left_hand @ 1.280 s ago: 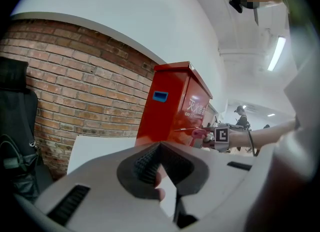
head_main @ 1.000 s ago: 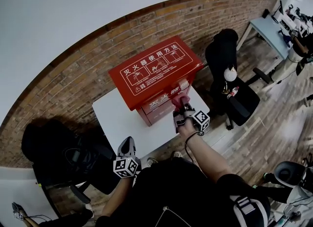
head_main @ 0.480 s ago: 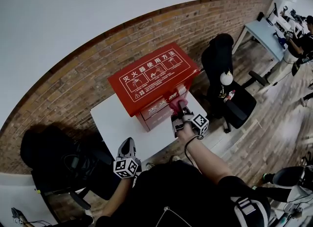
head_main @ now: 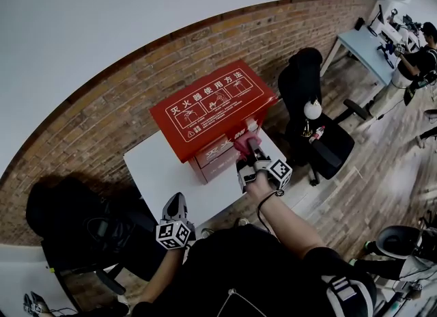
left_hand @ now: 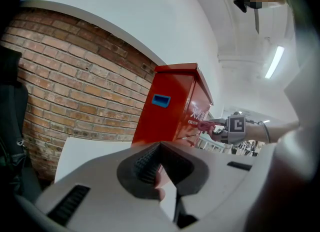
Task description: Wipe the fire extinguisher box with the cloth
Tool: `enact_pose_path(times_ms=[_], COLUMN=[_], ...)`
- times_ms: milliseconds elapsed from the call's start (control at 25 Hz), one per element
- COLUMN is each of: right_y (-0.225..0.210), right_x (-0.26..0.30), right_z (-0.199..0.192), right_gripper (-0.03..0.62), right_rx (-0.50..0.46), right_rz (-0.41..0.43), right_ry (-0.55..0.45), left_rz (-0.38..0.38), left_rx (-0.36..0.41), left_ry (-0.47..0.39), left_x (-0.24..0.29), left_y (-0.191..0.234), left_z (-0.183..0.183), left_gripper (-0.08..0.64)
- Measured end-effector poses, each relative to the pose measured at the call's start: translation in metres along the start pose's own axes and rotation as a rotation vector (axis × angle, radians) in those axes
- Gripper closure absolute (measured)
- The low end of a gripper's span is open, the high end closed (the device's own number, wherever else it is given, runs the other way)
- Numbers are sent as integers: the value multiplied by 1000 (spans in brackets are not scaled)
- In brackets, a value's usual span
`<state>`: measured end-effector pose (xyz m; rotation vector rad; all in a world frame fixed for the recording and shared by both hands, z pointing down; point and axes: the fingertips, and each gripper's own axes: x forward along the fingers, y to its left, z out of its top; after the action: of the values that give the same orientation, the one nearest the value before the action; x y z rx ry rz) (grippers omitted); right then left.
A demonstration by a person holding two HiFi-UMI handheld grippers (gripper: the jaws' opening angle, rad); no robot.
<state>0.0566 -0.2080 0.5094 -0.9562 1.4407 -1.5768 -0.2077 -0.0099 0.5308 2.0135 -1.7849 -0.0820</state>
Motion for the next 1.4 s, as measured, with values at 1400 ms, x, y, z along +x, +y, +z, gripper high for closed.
enact_pose_path(times_ms=[1400], right_y=[122], right_x=[-12], right_z=[-31], right_gripper=[477], right_rx=[56], right_rz=[232], right_ry=[18], left_rz=[-24], left_rx=[-22], left_ry=[31], left_x=[-34], left_y=[18], left_z=[-18], left_gripper=[538])
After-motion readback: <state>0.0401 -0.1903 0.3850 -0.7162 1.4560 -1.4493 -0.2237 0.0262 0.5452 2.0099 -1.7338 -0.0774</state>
